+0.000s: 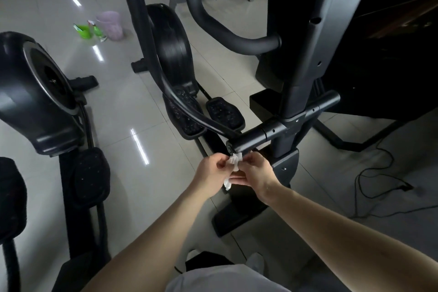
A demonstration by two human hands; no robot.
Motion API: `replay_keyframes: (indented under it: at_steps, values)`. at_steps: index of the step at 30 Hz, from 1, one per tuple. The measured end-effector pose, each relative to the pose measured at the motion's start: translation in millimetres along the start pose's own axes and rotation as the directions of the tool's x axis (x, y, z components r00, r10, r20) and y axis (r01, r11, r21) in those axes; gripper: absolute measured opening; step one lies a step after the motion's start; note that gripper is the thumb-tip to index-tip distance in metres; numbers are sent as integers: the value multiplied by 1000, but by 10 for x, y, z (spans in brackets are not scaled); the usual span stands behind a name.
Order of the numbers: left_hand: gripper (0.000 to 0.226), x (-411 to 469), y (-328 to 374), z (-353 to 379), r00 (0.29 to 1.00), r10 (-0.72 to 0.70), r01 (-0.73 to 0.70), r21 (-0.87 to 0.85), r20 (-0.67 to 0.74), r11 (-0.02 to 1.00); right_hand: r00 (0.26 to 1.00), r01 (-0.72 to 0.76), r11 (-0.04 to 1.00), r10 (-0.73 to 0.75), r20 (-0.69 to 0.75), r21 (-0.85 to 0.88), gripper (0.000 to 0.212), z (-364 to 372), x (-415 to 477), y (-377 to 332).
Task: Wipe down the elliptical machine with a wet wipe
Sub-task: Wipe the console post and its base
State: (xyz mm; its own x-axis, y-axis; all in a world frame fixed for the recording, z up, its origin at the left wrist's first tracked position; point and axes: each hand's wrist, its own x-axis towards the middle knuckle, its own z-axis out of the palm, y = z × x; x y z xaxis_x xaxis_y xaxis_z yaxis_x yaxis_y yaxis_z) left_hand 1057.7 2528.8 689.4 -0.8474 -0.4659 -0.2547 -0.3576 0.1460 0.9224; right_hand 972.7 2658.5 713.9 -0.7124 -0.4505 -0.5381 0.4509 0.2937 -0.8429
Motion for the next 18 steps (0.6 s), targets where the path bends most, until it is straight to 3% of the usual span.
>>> replay_keyframes:
  at_steps: [2,8,13,16,18]
  values:
    - [14,5,-65,64,998,-28,28,12,62,1000,998,-54,992,56,-11,114,20,-7,-23,132]
    - [20,46,-359,227,946,-84,53,107,314,993,969,-92,988,118,-219,124,15,-138,23,555]
    - [41,109,-578,353,952,-222,204,103,211,973,899,-103,992,58,-434,-79,9,-267,319,692]
    - [37,205,-754,407,941,-284,268,104,184,958,868,-46,996,-1,-497,-83,8,-282,565,645]
    - [33,244,-825,414,936,-295,277,114,192,954,860,-15,982,-85,-504,-191,9,-235,713,579]
